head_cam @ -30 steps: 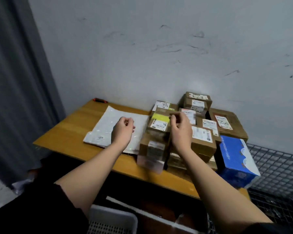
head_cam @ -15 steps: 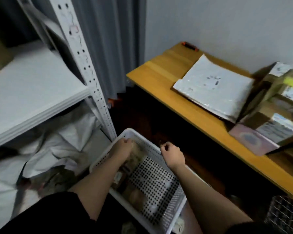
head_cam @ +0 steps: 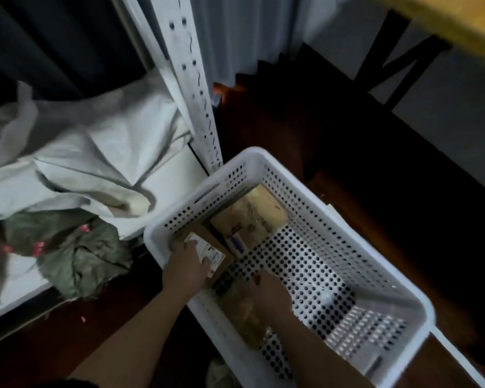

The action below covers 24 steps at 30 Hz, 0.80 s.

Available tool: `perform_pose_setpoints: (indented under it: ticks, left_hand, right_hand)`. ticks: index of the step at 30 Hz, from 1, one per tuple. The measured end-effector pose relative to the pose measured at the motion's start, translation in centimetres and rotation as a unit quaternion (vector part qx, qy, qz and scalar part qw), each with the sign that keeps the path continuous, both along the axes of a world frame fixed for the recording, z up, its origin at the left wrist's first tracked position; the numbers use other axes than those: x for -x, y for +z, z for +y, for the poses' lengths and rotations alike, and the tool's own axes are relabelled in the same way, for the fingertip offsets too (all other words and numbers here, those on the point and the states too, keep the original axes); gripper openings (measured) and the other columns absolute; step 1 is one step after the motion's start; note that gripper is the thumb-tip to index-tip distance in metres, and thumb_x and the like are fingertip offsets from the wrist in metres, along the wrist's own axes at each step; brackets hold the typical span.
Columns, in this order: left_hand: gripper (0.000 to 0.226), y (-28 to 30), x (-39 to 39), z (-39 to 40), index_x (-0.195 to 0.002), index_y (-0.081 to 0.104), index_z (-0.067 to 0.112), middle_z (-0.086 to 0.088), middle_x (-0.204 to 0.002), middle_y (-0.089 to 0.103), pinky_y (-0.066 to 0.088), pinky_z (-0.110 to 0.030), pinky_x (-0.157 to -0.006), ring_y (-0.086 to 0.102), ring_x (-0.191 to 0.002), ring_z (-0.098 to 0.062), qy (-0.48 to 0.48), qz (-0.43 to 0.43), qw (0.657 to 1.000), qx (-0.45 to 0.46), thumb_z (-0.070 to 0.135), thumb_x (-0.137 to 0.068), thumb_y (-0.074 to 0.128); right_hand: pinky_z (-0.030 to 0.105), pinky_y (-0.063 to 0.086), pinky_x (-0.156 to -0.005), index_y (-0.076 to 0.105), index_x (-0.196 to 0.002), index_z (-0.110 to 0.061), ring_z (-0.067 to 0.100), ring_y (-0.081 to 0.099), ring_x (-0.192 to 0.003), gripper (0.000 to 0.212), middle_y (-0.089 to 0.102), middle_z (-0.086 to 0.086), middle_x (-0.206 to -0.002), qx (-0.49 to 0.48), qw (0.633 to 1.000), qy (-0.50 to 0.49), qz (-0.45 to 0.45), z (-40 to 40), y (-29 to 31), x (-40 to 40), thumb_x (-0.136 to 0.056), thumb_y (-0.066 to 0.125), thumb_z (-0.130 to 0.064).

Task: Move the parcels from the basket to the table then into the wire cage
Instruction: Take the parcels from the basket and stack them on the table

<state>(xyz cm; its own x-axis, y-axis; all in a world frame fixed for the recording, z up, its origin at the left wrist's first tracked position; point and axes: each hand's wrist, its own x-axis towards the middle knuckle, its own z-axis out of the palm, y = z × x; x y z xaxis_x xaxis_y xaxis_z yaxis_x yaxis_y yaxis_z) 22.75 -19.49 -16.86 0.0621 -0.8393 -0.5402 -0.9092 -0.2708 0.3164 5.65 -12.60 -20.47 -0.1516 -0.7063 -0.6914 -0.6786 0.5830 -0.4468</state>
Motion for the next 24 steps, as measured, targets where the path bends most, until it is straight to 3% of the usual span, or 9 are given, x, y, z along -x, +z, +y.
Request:
perform_pose_setpoints:
  ticks: [2, 6, 8, 10, 12, 14, 17, 20, 24]
  left_hand:
    - [0.059, -4.0, -1.0, -1.6, -0.144, 0.029, 0.012, -0.012, -0.144, 0.036, 0.043, -0.04, -0.097, 0.041, -0.127, -0.029, -0.044, -0.044, 0.998, 0.016, 0.037, -0.094, 0.049]
    - [0.067, -10.9, -1.9, -4.5, -0.145, 0.024, 0.009, -0.014, -0.147, 0.027, 0.034, -0.04, -0.105, 0.033, -0.132, -0.031, -0.102, -0.102, 0.989, 0.032, 0.038, -0.092, 0.052]
    - [0.07, -13.0, -2.1, -5.8, -0.148, 0.018, 0.009, -0.013, -0.152, 0.019, 0.029, -0.04, -0.108, 0.026, -0.138, -0.03, -0.107, -0.125, 0.986, 0.02, 0.039, -0.093, 0.05]
    - [0.073, -14.9, -2.4, -6.7, -0.151, 0.013, 0.011, -0.011, -0.156, 0.013, 0.027, -0.041, -0.11, 0.02, -0.142, -0.029, -0.095, -0.145, 0.985, 0.003, 0.04, -0.094, 0.048]
    - [0.075, -16.3, -2.7, -7.3, -0.151, 0.01, 0.012, -0.013, -0.157, 0.015, 0.028, -0.043, -0.11, 0.021, -0.142, -0.031, -0.078, -0.148, 0.986, -0.006, 0.043, -0.094, 0.047]
    - [0.077, -17.3, -2.7, -7.6, -0.152, 0.009, 0.013, -0.016, -0.155, 0.02, 0.028, -0.045, -0.11, 0.023, -0.141, -0.034, -0.036, -0.124, 0.991, -0.017, 0.045, -0.093, 0.046]
    - [0.078, -17.0, -2.3, -7.5, -0.152, 0.012, 0.013, -0.018, -0.152, 0.025, 0.029, -0.045, -0.11, 0.028, -0.138, -0.035, -0.003, -0.115, 0.993, -0.011, 0.047, -0.091, 0.047]
    - [0.068, -14.2, -1.8, -6.2, -0.15, 0.021, 0.014, -0.018, -0.144, 0.036, 0.038, -0.044, -0.102, 0.04, -0.127, -0.036, -0.033, -0.125, 0.991, 0.039, 0.041, -0.093, 0.046]
    - [0.056, -8.0, -1.3, -4.3, -0.144, 0.034, 0.012, -0.016, -0.138, 0.044, 0.043, -0.044, -0.096, 0.047, -0.12, -0.033, 0.019, -0.059, 0.997, 0.054, 0.038, -0.095, 0.045]
  right_hand:
    - [0.028, 0.041, -0.061, 0.047, -0.076, -0.022, 0.016, 0.055, -0.077, 0.025, 0.052, -0.004, -0.077, -0.011, 0.999, -0.02, -0.044, -0.9, -4.9, -1.6, -0.097, 0.044, -0.036]
    - [0.033, 0.047, -0.07, 0.051, -0.108, -0.009, 0.017, 0.054, -0.079, 0.032, 0.057, 0.007, -0.099, -0.047, 0.982, -0.118, -0.141, -3.1, -13.0, -4.5, -0.099, 0.044, -0.038]
    - [0.034, 0.049, -0.08, 0.04, -0.134, -0.008, 0.02, 0.057, -0.096, 0.048, 0.054, 0.012, -0.121, -0.074, 0.974, -0.144, -0.159, -4.1, -15.0, -5.4, -0.1, 0.041, -0.042]
    - [0.035, 0.044, -0.097, 0.024, -0.148, -0.006, 0.022, 0.055, -0.112, 0.065, 0.05, 0.012, -0.132, -0.105, 0.961, -0.178, -0.182, -4.8, -16.4, -6.1, -0.1, 0.039, -0.047]
    - [0.034, 0.033, -0.11, 0.012, -0.153, -0.008, 0.026, 0.04, -0.134, 0.079, 0.033, 0.011, -0.152, -0.148, 0.916, -0.263, -0.265, -5.5, -17.4, -6.7, -0.096, 0.043, -0.055]
    - [0.033, 0.031, -0.111, 0.015, -0.154, -0.014, 0.025, 0.036, -0.138, 0.095, 0.03, 0.006, -0.155, -0.166, 0.853, -0.339, -0.361, -6.1, -18.6, -7.7, -0.084, 0.054, -0.065]
    - [0.042, 0.036, -0.112, 0.019, -0.154, -0.022, 0.025, 0.042, -0.134, 0.142, 0.037, 0.002, -0.151, -0.166, 0.795, -0.408, -0.418, -5.8, -19.7, -9.2, -0.038, 0.071, -0.087]
    - [0.047, 0.042, -0.107, 0.011, -0.154, -0.021, 0.029, 0.045, -0.132, 0.114, 0.035, 0.005, -0.152, -0.124, 0.767, -0.474, -0.415, -4.7, -17.4, -8.6, -0.069, 0.074, -0.064]
    - [0.051, 0.045, -0.103, 0.015, -0.153, -0.021, 0.033, 0.05, -0.127, 0.104, 0.038, 0.009, -0.15, -0.064, 0.762, -0.511, -0.392, -3.3, -9.2, -6.0, -0.074, 0.073, -0.058]
